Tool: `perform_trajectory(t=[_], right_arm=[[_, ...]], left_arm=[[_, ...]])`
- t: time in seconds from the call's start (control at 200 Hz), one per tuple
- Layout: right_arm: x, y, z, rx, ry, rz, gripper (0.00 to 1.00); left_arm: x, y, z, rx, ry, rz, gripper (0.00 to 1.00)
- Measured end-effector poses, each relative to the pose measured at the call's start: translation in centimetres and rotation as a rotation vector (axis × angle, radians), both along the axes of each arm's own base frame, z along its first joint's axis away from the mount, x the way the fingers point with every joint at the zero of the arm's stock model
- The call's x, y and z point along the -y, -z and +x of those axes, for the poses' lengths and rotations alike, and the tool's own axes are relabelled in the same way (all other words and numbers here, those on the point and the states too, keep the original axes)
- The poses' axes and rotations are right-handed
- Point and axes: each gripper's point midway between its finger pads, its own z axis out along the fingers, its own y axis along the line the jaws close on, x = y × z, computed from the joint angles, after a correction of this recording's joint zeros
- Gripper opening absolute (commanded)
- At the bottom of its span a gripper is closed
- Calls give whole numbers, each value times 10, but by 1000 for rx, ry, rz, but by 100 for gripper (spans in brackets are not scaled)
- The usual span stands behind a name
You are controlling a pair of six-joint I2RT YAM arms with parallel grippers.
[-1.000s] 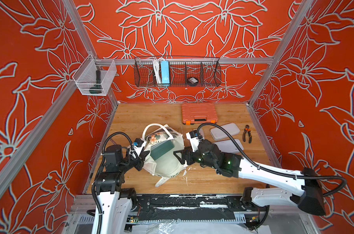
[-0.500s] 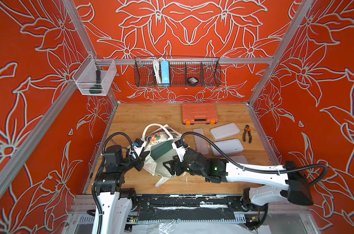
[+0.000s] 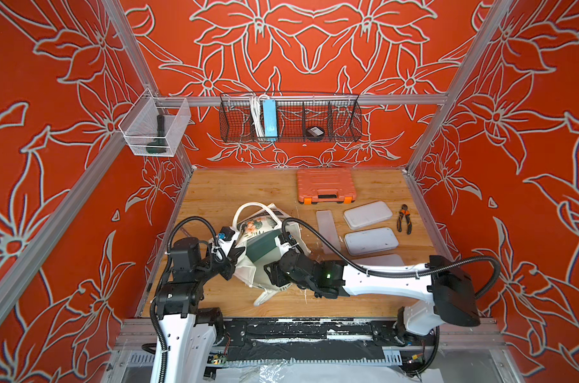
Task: Take out the pencil case from the canvas bag
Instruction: Pick up the pencil case from the canvas bag.
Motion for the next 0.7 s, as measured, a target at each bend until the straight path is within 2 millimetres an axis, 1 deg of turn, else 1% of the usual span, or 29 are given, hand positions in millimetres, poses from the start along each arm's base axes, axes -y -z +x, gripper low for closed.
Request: perform_trajectory(t=[0.23, 0.355, 0.575, 0.7], right_arm=[[-18, 5, 11, -31, 71, 18, 60], [-29, 12, 16, -62, 104, 26, 61], [-30, 27, 27, -114, 169, 35, 61], [-31, 26, 36, -135, 203, 56, 61]], left_arm=[[0, -1, -1, 6, -1, 1, 0], [0, -1, -1, 7, -1, 1, 0], [0, -1, -3, 8, -1, 1, 0], [0, -1, -3, 9, -1, 2, 0]])
